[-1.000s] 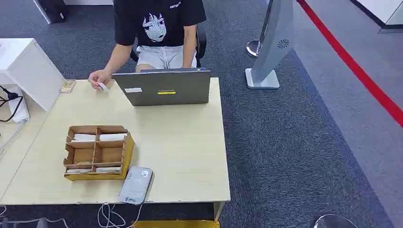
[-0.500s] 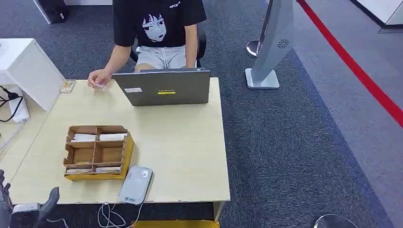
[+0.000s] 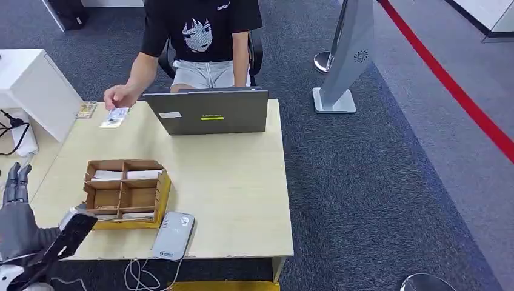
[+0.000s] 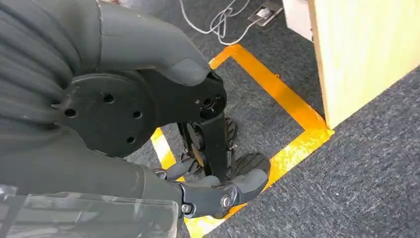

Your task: Pass the card to the sensor for recognition and then transmit it.

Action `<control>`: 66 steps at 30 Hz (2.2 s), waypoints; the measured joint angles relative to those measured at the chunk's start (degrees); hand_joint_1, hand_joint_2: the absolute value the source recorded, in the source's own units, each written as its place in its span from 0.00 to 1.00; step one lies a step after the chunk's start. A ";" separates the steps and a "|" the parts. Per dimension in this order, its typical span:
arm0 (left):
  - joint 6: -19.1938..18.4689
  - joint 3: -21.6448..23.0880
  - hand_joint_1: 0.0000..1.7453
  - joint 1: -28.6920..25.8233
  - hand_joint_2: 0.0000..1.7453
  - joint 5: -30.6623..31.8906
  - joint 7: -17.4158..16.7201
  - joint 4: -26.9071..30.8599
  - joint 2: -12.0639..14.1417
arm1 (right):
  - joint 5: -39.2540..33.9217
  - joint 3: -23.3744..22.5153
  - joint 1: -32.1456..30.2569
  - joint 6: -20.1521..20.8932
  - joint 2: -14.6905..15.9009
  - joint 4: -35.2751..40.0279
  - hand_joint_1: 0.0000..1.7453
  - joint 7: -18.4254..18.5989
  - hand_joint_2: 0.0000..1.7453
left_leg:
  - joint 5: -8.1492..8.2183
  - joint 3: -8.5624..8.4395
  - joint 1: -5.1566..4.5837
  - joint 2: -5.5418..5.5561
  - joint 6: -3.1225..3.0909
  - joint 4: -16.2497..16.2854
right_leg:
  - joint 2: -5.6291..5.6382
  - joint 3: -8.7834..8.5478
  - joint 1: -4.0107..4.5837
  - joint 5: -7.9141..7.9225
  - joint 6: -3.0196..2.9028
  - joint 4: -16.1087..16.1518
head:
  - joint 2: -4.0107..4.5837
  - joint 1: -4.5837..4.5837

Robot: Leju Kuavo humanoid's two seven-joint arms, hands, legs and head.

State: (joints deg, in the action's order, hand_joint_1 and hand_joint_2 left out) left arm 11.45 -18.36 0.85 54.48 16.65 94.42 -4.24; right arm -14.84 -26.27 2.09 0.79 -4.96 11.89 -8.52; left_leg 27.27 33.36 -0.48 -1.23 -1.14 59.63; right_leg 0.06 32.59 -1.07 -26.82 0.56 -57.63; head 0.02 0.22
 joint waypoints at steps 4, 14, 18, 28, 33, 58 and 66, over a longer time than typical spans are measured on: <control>0.72 2.80 0.00 2.36 1.00 6.86 -3.41 -0.02 3.02 | 1.16 0.22 0.13 0.09 0.00 -0.02 0.00 0.15 1.00 | -0.02 0.00 0.00 -0.01 -0.02 0.00 | 0.00 0.02 0.00 0.02 -0.01 0.00 | 0.00 0.00; 2.03 11.32 0.00 10.53 1.00 19.19 -12.30 -5.62 11.33 | 4.13 0.81 0.49 0.50 -0.04 -0.04 0.00 0.57 1.00 | -0.14 0.05 0.00 -0.02 0.02 0.00 | 0.01 0.08 0.00 0.12 -0.06 -0.02 | 0.00 0.00; 2.60 14.25 0.00 14.32 1.00 23.47 -15.32 -9.53 14.25 | 5.16 0.92 0.54 0.74 -0.13 -0.04 0.00 0.70 1.00 | -0.19 0.09 0.00 -0.06 0.02 0.00 | 0.03 0.14 0.00 0.18 -0.12 -0.02 | 0.00 -0.02; 4.11 18.03 1.00 21.89 1.00 33.28 -20.28 -19.11 18.71 | 8.15 1.20 0.73 0.94 -0.42 -0.07 0.00 0.81 1.00 | -0.32 0.25 0.01 -0.06 0.02 0.00 | 0.03 0.31 0.01 0.32 -0.10 -0.04 | 0.00 0.00; 4.76 18.03 1.00 22.50 1.00 33.37 -20.45 -20.92 18.82 | 8.87 1.18 0.79 0.61 -0.44 -0.07 0.00 0.81 1.00 | -0.32 0.28 0.01 -0.08 0.02 0.00 | 0.05 0.33 0.01 0.35 -0.12 -0.04 | 0.00 0.00; 5.57 18.03 1.00 22.15 1.00 33.39 -20.98 -21.79 17.85 | 9.27 1.18 0.86 0.07 -0.50 -0.07 0.00 0.94 1.00 | -0.32 0.32 0.01 -0.08 0.02 0.00 | 0.05 0.37 0.01 0.36 -0.12 -0.05 | 0.00 -0.02; 7.30 16.65 1.00 15.27 1.00 26.65 -10.76 -11.40 10.28 | 8.83 0.39 0.84 -1.12 -0.74 -0.07 0.00 0.98 1.00 | -0.33 0.36 -0.06 -0.08 -0.02 0.01 | 0.05 0.36 -0.03 0.37 -0.09 -0.01 | 0.00 -0.02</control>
State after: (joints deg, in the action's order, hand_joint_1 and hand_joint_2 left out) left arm 18.75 -1.70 16.12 81.12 5.89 83.03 6.05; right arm -6.01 -25.88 2.93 -0.33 -5.70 11.82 -7.54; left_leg 26.94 33.72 -0.54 -1.30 -1.16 59.64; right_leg 0.12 32.95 -1.10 -26.45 0.47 -57.64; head 0.02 0.20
